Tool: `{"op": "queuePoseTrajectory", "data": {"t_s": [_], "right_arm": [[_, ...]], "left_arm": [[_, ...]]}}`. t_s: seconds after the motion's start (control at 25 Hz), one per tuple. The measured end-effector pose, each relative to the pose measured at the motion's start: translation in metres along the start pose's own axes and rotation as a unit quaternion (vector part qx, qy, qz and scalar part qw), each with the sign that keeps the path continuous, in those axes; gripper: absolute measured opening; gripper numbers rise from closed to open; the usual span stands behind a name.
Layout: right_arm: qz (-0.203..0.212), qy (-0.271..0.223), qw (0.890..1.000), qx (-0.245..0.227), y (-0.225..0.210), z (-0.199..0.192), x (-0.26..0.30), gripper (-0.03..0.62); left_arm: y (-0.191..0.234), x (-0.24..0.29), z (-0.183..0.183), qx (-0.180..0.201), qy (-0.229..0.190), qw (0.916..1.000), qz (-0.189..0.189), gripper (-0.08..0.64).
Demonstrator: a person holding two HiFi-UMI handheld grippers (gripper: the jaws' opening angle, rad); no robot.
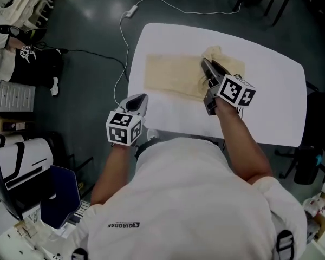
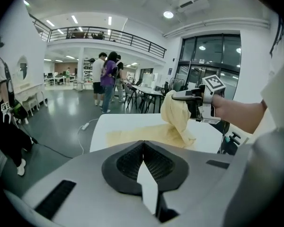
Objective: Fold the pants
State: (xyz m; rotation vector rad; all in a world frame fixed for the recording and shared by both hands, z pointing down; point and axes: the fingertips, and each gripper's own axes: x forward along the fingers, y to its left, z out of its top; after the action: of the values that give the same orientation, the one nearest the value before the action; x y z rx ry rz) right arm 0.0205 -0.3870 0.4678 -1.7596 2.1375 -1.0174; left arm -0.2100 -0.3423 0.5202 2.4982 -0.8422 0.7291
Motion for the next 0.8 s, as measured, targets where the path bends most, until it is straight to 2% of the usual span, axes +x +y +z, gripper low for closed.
{"op": "queuePoseTrajectory", "data": {"t_s": [0.28,0.52,0.8], "right_arm": [[-0.040,0.004,0.999,-0.016,0.029,-0.031,0.048,0.063],[-0.063,0.019,0.998,-0.019,0.045,-0.050,0.088,0.063],[-0.088,0.075,0.992,-0.048,0.060,-0.086,0.141,0.066]], "left_arm": [[0.042,-0.012,-0.015,0.007,0.008,0.9995,-0.029,0.028],[0.074,-0.022,-0.015,0.008,0.000,0.9993,-0.037,0.028],[0.104,-0.033,-0.026,-0.013,-0.004,0.9995,-0.029,0.028]]}}
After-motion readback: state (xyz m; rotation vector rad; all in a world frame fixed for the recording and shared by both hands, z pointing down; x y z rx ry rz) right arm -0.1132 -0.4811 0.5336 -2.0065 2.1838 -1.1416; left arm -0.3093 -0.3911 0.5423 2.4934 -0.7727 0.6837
